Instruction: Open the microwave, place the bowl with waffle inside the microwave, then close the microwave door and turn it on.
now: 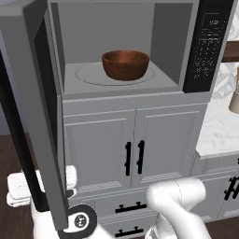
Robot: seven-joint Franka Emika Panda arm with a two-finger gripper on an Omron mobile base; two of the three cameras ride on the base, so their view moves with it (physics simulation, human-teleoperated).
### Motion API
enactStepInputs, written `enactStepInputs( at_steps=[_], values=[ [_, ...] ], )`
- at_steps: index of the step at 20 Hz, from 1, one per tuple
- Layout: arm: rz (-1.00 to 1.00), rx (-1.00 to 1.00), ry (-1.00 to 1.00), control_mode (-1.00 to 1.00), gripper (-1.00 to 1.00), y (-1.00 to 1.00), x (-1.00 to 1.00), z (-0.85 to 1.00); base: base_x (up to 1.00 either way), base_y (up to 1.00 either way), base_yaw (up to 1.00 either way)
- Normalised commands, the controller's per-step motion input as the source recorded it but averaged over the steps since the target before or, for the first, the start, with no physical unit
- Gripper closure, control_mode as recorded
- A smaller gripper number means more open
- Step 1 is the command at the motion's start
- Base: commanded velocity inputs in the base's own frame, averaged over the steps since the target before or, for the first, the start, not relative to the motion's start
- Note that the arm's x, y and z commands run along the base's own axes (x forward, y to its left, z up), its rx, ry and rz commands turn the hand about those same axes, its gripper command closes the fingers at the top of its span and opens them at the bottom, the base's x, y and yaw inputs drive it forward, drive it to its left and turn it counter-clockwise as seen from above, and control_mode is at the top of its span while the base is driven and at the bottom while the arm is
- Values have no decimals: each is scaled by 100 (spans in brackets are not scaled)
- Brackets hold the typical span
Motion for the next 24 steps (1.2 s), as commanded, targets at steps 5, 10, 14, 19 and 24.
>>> enactStepInputs(
  at_steps=[5, 10, 14, 19, 24],
  values=[
    [-18, 4, -28, -100, -100, 7, -21, 0, 0, 0, 0],
    [-18, 11, -27, -100, -100, 0, -1, 11, 0, 0, 0],
    [-12, 11, -28, -100, -100, 0, 0, 25, 0, 0, 0],
    [-9, 11, -26, -100, -100, 0, -3, 13, 0, 0, 0],
    [-4, 16, -23, -100, -100, -20, -4, 13, 0, 0, 0]
  ],
)
